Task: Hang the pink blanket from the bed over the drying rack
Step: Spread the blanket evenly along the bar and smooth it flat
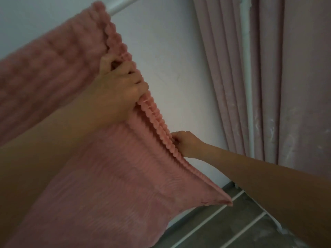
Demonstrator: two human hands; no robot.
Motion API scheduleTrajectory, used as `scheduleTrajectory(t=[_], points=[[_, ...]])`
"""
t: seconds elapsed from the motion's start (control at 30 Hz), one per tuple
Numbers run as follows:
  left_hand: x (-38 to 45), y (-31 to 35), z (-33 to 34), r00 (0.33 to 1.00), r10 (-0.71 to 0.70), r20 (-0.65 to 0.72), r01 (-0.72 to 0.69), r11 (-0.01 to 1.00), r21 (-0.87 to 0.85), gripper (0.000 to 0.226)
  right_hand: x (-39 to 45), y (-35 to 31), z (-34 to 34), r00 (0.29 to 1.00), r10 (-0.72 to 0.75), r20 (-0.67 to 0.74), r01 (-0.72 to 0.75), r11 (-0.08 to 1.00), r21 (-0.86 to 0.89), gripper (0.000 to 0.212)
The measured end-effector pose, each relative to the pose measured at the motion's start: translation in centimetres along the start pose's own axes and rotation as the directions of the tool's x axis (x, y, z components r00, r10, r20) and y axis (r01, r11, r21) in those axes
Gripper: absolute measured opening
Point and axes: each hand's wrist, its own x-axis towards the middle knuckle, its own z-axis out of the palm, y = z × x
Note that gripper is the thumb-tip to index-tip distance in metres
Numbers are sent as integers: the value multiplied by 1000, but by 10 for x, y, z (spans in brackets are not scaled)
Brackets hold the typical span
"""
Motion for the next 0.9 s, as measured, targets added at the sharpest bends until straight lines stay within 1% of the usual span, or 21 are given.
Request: scheduleTrajectory(t=[0.07,0.13,0.27,0.37,0.4,0.43,0.47,0.53,0.6,0.67,0.77,0.8,0.83,0.87,0.9], points=[[3,4,-2,1000,11,12,-12,1000,19,19,-7,11,4,1000,-2,6,2,999,-38,30],[6,13,-2,998,52,40,-53,998,15,17,-12,22,6,1000,31,6,-30,998,-47,28],[11,39,5,979,163,126,-152,984,-95,14,-19,40,10,998,65,-6,-65,997,-42,30],[10,72,19,944,278,176,-250,954,-164,13,-25,54,14,996,94,-8,-94,995,-37,29],[9,84,24,924,317,216,-279,941,-191,11,-29,58,14,994,108,-13,-109,993,-37,31],[6,93,27,897,338,286,-283,934,-218,13,-32,62,12,993,116,-17,-116,993,-38,33],[2,96,30,869,332,367,-259,937,-233,14,-33,65,10,992,125,-21,-125,992,-26,33],[0,97,33,806,278,522,-204,959,-195,14,-38,74,2,987,154,-50,-151,987,51,34],[1,90,31,787,197,585,-161,980,-113,16,-39,79,-4,982,153,-108,-142,985,101,36],[3,83,27,752,117,648,-137,990,-20,17,-38,78,-6,972,155,-177,-127,978,164,35],[7,78,22,709,33,704,-123,989,78,17,-38,71,-7,966,155,-209,-93,956,280,29],[9,76,20,710,7,705,-107,990,97,18,-39,69,-7,964,158,-215,-89,949,303,26],[11,73,18,724,-16,689,-85,990,112,19,-39,68,-7,961,164,-223,-87,944,319,23],[12,70,16,758,-30,652,-62,991,118,20,-41,65,-7,959,169,-229,-89,942,323,22],[13,68,15,814,-23,580,-46,993,105,20,-43,64,-8,958,173,-228,-95,943,319,24]])
